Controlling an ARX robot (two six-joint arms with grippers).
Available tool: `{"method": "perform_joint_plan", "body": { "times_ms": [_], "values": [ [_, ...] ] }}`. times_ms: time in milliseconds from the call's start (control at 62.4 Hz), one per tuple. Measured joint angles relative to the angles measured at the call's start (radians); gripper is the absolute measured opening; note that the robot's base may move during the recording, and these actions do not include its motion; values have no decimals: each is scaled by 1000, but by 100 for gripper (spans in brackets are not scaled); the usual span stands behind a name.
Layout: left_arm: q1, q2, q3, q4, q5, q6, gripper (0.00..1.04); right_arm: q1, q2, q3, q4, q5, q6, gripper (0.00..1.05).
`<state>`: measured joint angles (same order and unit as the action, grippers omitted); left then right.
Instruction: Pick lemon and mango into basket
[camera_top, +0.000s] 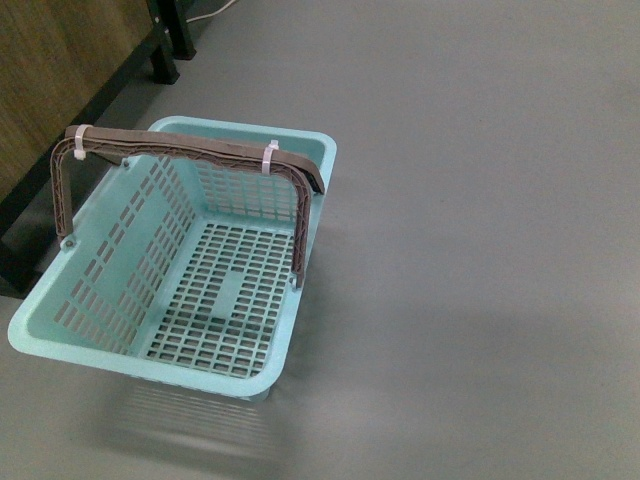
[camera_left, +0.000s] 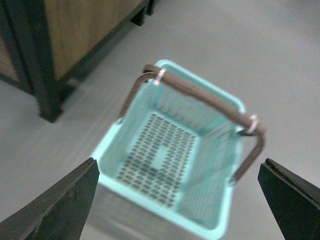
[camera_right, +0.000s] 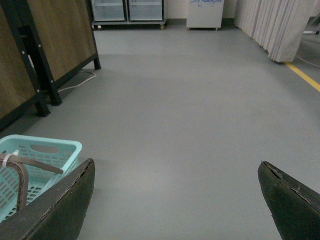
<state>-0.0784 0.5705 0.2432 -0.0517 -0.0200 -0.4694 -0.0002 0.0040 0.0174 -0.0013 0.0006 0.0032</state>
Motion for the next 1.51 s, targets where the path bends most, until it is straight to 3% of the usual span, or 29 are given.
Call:
{"method": "perform_joint_plan", "body": {
  "times_ms": [96, 160, 272, 369, 625, 1106, 1330, 1507],
  "values": [
    [42, 253, 55, 246, 167, -222, 98, 0, 0, 0, 0, 0, 0, 96],
    [66, 452, 91, 428, 229, -383, 98, 0, 0, 0, 0, 0, 0, 96],
    [66, 794, 174, 689, 204, -593, 98, 0, 0, 0, 0, 0, 0, 96],
    [48, 1042, 270, 809, 148, -701, 98, 0, 0, 0, 0, 0, 0, 96],
    [-45, 1463, 573, 740, 86, -815, 98, 0, 0, 0, 0, 0, 0, 96],
    [-107, 1762, 993, 525, 54, -909, 98, 0, 0, 0, 0, 0, 0, 96],
    [-134, 1791, 1032, 511, 73, -908, 50, 0, 0, 0, 0, 0, 0, 96],
    [-135, 1793, 1032, 510, 79, -913, 22, 0, 0, 0, 0, 0, 0, 96]
  ]
}}
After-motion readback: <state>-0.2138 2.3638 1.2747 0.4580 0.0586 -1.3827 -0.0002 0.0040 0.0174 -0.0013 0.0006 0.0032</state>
